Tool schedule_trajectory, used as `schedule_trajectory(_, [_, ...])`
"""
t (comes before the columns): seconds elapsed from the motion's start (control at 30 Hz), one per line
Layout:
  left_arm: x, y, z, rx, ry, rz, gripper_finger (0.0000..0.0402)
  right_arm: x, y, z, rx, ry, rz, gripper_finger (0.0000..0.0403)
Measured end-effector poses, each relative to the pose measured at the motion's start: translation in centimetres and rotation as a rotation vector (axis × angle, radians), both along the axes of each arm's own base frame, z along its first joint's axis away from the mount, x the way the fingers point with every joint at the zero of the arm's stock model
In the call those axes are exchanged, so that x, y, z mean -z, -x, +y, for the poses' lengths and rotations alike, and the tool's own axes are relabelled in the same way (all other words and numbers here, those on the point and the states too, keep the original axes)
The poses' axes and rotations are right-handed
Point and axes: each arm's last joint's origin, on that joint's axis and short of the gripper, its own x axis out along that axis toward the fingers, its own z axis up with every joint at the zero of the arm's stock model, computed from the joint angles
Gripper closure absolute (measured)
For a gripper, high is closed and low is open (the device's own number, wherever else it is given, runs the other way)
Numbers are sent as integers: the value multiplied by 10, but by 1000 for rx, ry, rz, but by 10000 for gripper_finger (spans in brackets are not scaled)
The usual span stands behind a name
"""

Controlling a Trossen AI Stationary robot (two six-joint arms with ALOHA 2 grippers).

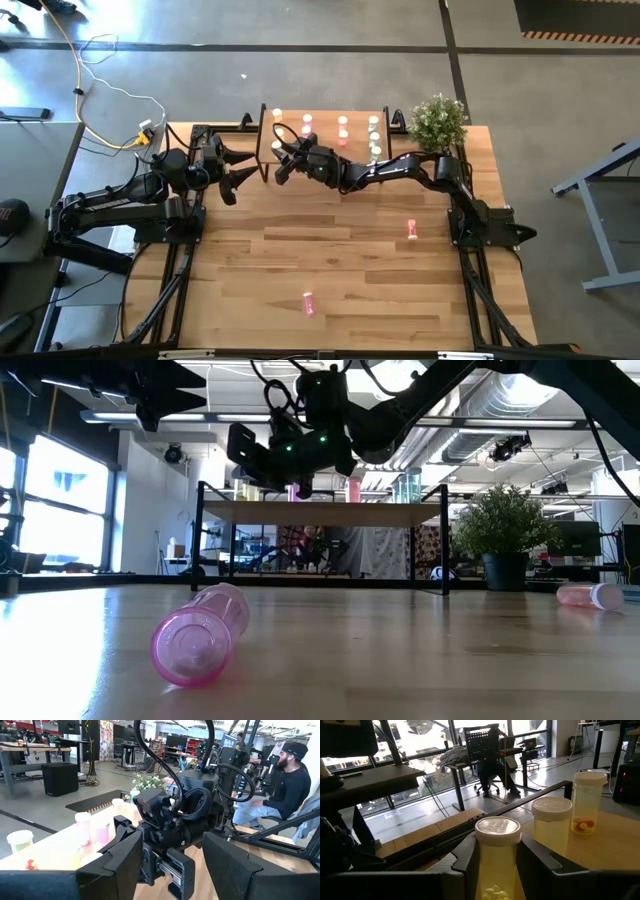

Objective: Pick and place medicine bottles onto shelf by color
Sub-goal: Put the yellow pill bottle on the shelf aligned with other yellow pill bottles

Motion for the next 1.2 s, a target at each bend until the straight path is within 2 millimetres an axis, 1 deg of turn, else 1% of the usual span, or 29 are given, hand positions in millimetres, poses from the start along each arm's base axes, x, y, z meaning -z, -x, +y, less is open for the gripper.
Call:
schedule_trajectory(0.43, [0,0,0,0,0,1,206,2,0,0,12,44,45,269])
schedule_trajectory(0.93, [0,0,0,1,0,0,206,2,0,0,23,51,43,267])
schedule_trajectory(1.2, [0,0,-1,38,2,0,206,2,0,2,31,55,53,267])
